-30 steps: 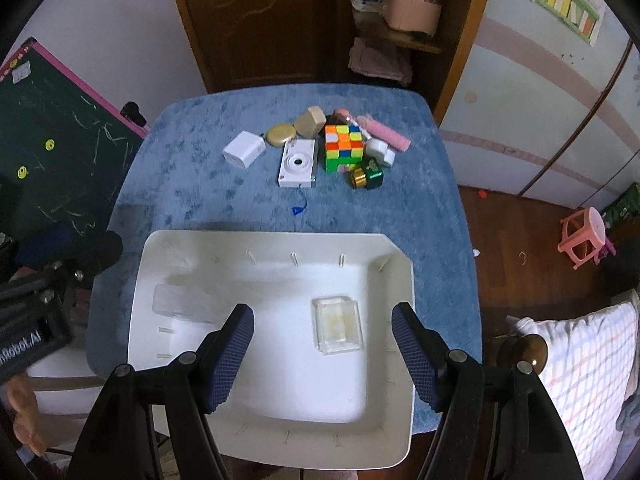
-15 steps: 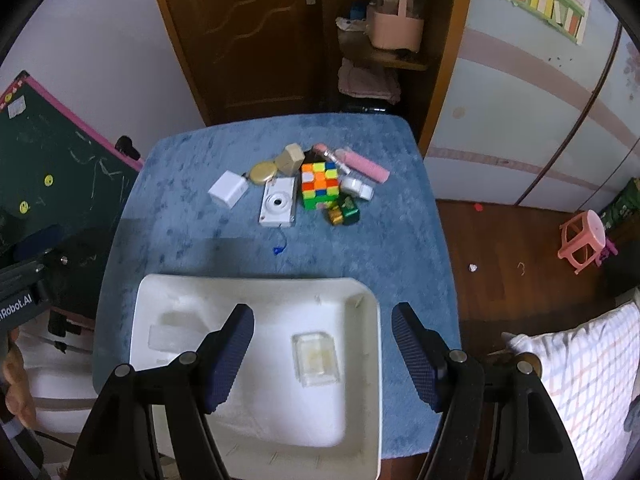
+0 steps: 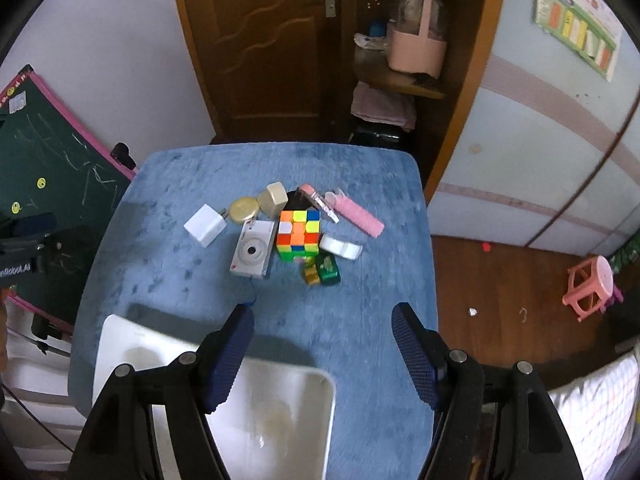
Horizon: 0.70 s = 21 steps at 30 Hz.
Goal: Organize rigid objects
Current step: 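Reach the left tool to the white charger while the right tool reaches the white cup-shaped piece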
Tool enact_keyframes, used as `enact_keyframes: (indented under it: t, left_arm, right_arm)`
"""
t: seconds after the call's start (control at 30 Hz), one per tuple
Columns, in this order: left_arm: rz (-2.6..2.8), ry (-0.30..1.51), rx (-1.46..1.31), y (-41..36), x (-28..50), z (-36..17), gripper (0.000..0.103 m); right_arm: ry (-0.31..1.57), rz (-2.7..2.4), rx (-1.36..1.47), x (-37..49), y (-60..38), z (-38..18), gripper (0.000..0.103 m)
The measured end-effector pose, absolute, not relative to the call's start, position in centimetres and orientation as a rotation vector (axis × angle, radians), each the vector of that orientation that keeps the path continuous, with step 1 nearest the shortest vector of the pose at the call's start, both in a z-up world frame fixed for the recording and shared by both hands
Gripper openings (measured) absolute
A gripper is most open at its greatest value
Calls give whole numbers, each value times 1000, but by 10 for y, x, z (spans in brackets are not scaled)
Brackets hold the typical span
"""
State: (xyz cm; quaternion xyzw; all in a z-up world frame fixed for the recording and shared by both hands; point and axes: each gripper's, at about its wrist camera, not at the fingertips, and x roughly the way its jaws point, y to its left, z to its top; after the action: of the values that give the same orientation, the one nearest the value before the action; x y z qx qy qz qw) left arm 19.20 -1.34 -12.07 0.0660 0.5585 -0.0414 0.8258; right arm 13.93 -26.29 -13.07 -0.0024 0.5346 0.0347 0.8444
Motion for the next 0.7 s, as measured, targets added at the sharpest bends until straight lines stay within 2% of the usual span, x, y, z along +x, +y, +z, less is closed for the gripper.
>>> enact_keyframes:
  t: [0.33,0.63,0.7]
  left_arm:
    - [-137,1333,146,-20,252,-188,84]
    - [-134,1420,211,-30,290,-249,84]
    - [-133,1431,253,-33,295,-259,84]
  right_arm:
    - [1144,164,-168,197,-269,-198,72]
    - [1193,242,-187,230,-278,-257,68]
    - [1199,255,-198,237,-279,-267,65]
